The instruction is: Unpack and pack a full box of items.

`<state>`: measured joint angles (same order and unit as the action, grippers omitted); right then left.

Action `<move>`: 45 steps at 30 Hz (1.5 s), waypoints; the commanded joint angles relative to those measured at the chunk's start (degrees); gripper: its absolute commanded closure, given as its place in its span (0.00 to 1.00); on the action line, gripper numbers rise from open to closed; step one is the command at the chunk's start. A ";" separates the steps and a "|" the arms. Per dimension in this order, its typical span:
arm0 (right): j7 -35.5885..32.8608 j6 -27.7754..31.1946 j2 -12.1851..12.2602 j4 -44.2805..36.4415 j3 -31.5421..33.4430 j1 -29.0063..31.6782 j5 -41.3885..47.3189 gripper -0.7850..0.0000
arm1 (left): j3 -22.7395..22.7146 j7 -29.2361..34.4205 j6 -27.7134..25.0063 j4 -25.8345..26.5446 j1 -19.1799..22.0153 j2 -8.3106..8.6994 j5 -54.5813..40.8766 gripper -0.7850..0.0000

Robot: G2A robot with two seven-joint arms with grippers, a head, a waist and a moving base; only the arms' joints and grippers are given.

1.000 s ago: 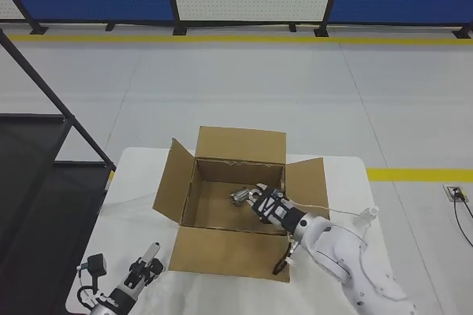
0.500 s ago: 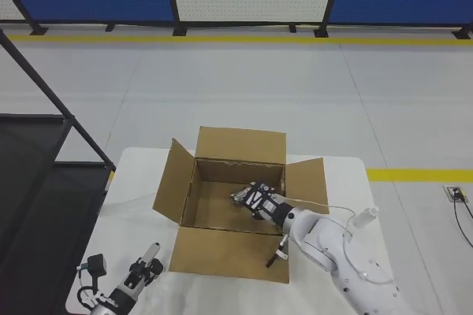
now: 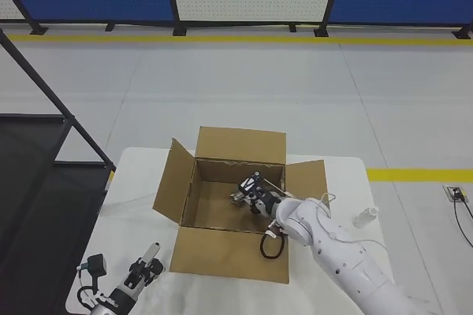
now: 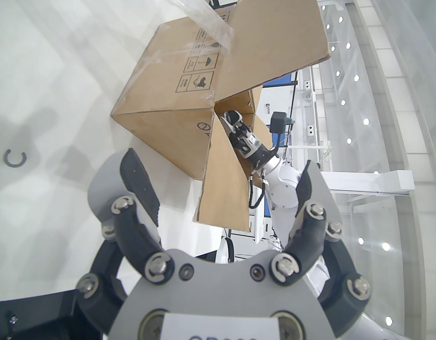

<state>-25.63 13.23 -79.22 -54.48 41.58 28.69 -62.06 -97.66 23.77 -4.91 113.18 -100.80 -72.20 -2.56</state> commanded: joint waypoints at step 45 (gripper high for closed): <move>17.24 8.17 2.80 -17.80 12.38 13.09 -12.69 0.00 | 0.00 0.00 0.00 0.00 0.00 0.00 0.00 0.00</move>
<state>-9.79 21.48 -76.92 -69.78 52.61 40.14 -73.88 -97.66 23.77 -4.91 113.18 -100.80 -72.20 -2.56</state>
